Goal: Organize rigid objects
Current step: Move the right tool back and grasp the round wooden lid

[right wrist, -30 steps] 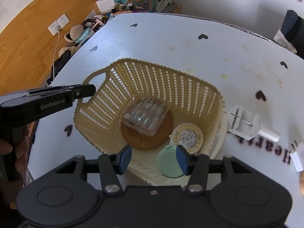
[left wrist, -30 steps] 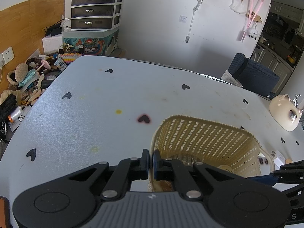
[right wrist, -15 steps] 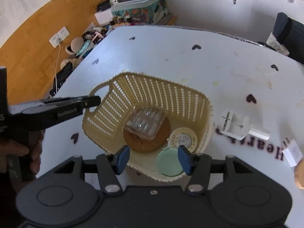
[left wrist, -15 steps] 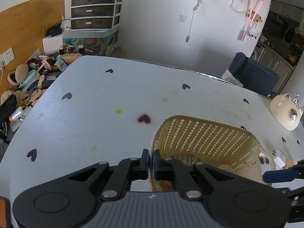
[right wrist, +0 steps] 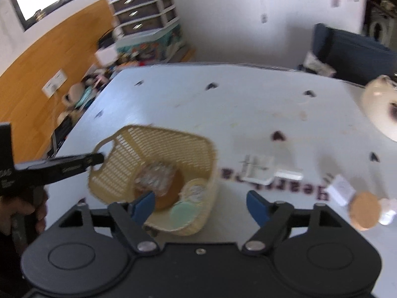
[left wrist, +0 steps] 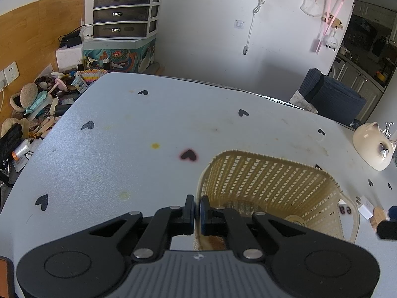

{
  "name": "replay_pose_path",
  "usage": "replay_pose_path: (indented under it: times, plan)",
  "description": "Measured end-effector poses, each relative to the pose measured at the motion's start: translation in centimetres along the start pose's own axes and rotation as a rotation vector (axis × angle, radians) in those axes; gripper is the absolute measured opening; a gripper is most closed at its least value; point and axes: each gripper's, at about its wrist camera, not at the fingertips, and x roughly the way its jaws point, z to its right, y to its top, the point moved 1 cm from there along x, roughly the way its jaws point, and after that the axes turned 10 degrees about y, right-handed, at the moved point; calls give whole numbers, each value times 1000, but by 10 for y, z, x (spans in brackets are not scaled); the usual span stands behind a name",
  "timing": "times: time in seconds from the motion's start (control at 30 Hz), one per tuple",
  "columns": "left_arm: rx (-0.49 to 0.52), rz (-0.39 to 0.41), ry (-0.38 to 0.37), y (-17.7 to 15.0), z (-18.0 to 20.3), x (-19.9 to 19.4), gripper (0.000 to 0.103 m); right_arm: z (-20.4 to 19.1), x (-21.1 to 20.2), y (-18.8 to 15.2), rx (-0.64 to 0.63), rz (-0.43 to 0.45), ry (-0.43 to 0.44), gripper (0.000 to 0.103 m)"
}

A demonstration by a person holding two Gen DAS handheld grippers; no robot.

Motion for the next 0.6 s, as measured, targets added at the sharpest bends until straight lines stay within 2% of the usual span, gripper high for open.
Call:
replay_pose_path:
  times: [0.2, 0.3, 0.5, 0.6]
  plan:
    - [0, 0, 0, 0, 0, 0, 4, 44, -6, -13, 93, 59, -133, 90]
    - [-2, 0, -1, 0, -1, 0, 4, 69, -4, -25, 138, 92, -219, 100]
    - [1, -2, 1, 0, -1, 0, 4, 125, 5, -56, 247, 130, -352, 103]
    - [3, -4, 2, 0, -2, 1, 4, 148, 12, -70, 257, 158, -415, 103]
